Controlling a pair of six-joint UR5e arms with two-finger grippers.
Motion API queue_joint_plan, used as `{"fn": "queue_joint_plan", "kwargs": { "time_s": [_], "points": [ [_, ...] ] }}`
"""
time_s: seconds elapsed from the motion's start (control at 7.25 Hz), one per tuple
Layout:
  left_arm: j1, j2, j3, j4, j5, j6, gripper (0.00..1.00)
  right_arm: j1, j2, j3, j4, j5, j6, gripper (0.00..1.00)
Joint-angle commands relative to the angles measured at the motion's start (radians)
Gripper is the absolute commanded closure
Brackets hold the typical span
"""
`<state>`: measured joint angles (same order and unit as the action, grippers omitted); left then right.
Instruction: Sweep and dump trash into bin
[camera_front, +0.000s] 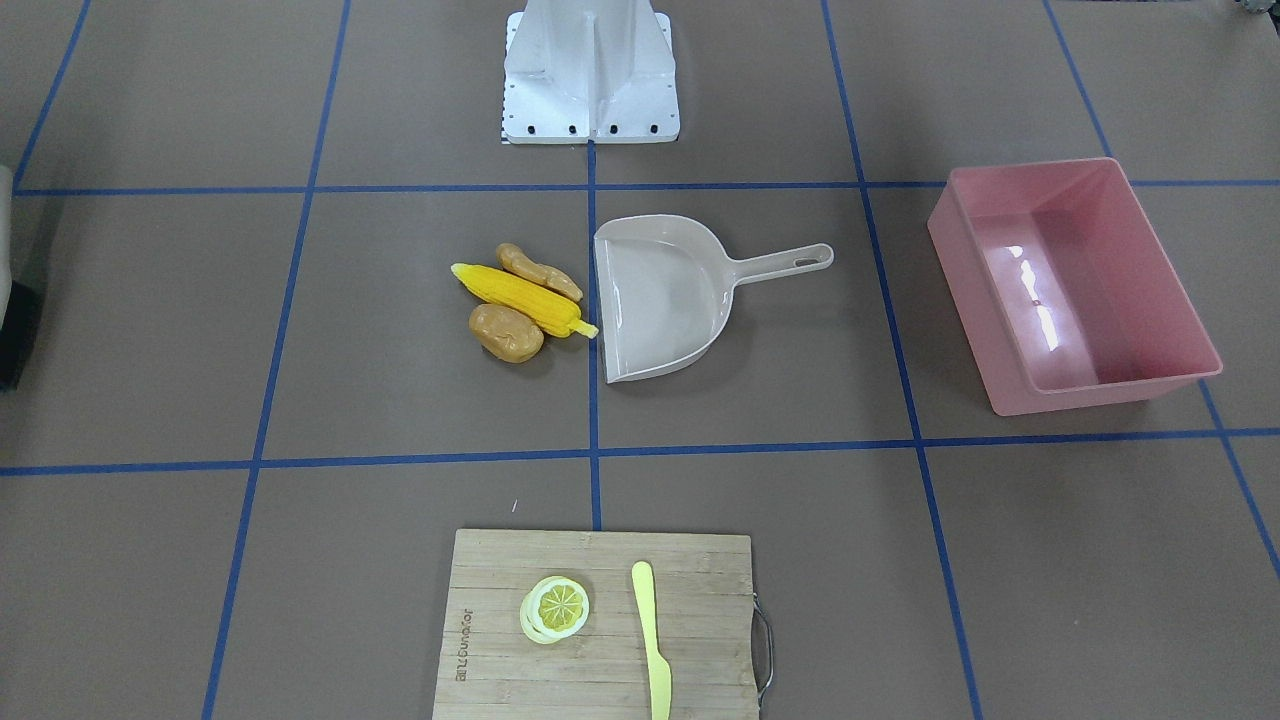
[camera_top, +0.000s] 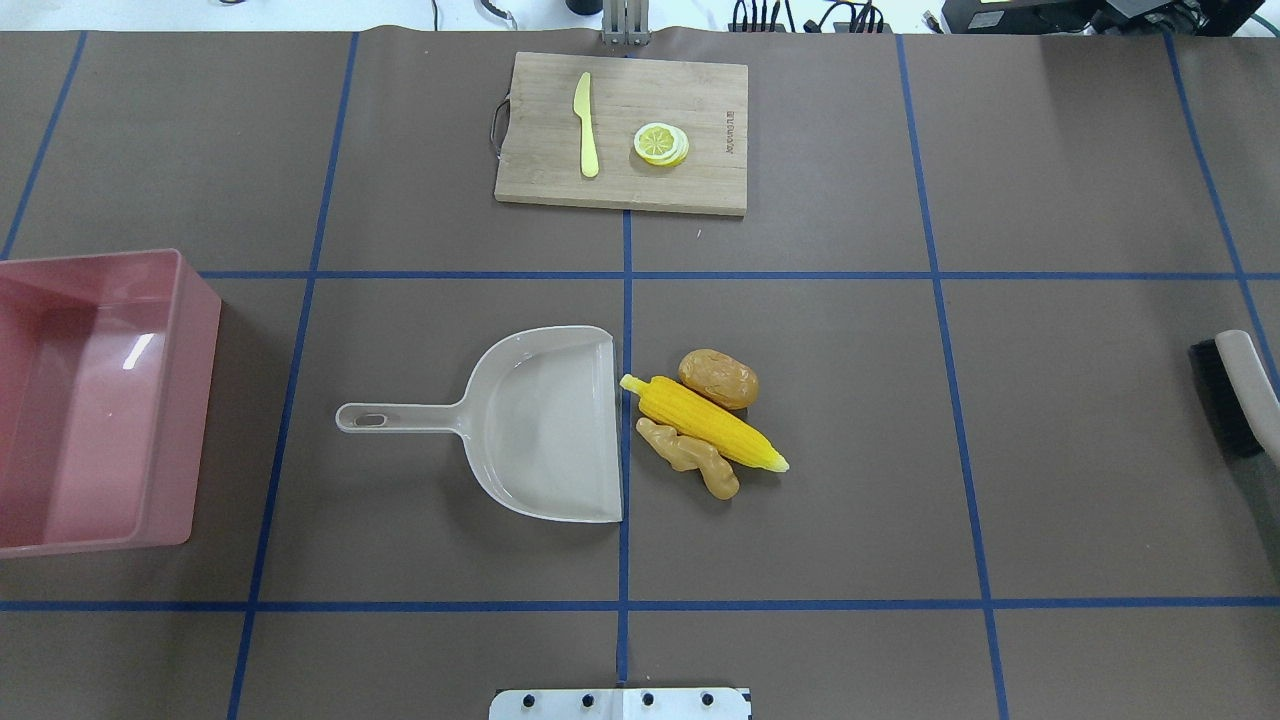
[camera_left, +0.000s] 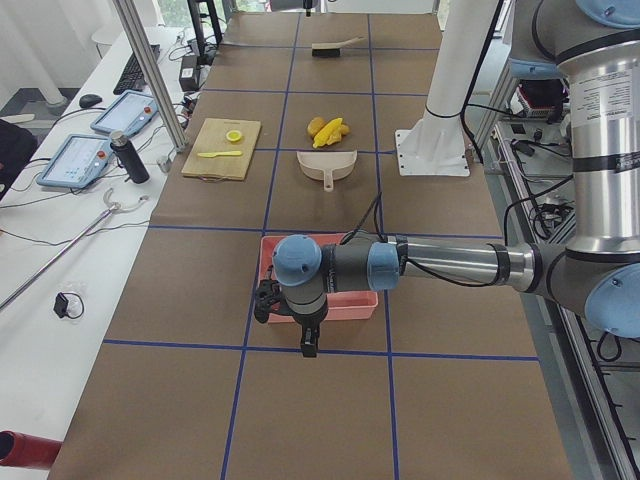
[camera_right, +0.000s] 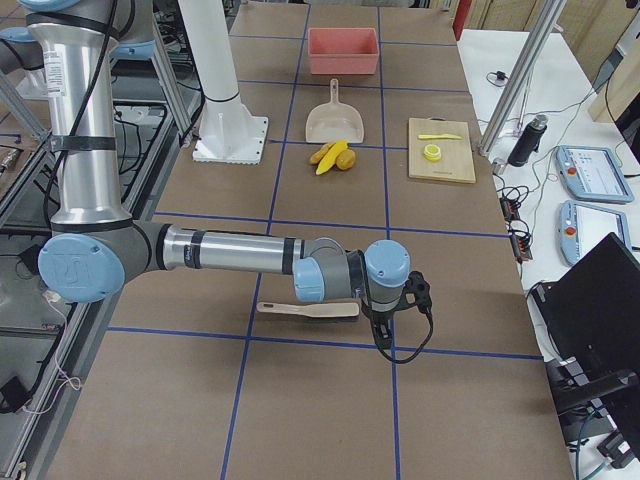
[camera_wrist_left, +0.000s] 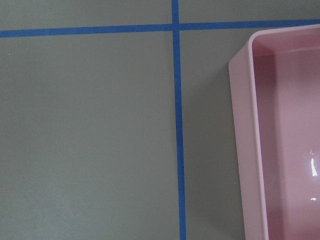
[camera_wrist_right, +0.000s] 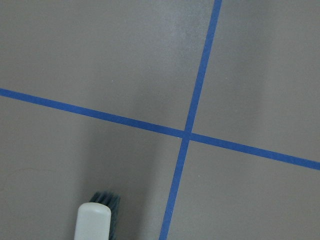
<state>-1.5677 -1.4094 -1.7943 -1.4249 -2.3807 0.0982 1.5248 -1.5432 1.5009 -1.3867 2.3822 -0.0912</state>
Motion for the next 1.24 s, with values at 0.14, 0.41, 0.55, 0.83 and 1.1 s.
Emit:
{"fn": "queue_joint_plan", "kwargs": {
  "time_s": [0.14, 0.41, 0.55, 0.83, 1.1],
  "points": [
    [0.002, 0.0, -0.005, 0.0, -0.003, 0.0, 0.01, 0.0, 0.0, -0.001, 0.0, -0.001, -0.001, 0.0],
    [0.003, -0.005, -0.01, -0.003, -0.011, 0.008, 0.01, 0.0, 0.0, -0.001, 0.0, -0.001, -0.001, 0.0],
    [0.006, -0.009, -0.011, -0.005, -0.011, 0.009, 0.01, 0.0, 0.0, -0.008, 0.0, -0.001, 0.001, 0.0],
    [0.041, -0.013, -0.013, -0.003, -0.031, -0.001, 0.01, 0.0, 0.0, -0.011, 0.002, 0.002, 0.001, 0.0],
    [0.041, -0.017, -0.016, -0.003, -0.032, -0.003, 0.01, 0.0, 0.002, -0.011, 0.002, 0.002, 0.001, 0.0]
  ]
}}
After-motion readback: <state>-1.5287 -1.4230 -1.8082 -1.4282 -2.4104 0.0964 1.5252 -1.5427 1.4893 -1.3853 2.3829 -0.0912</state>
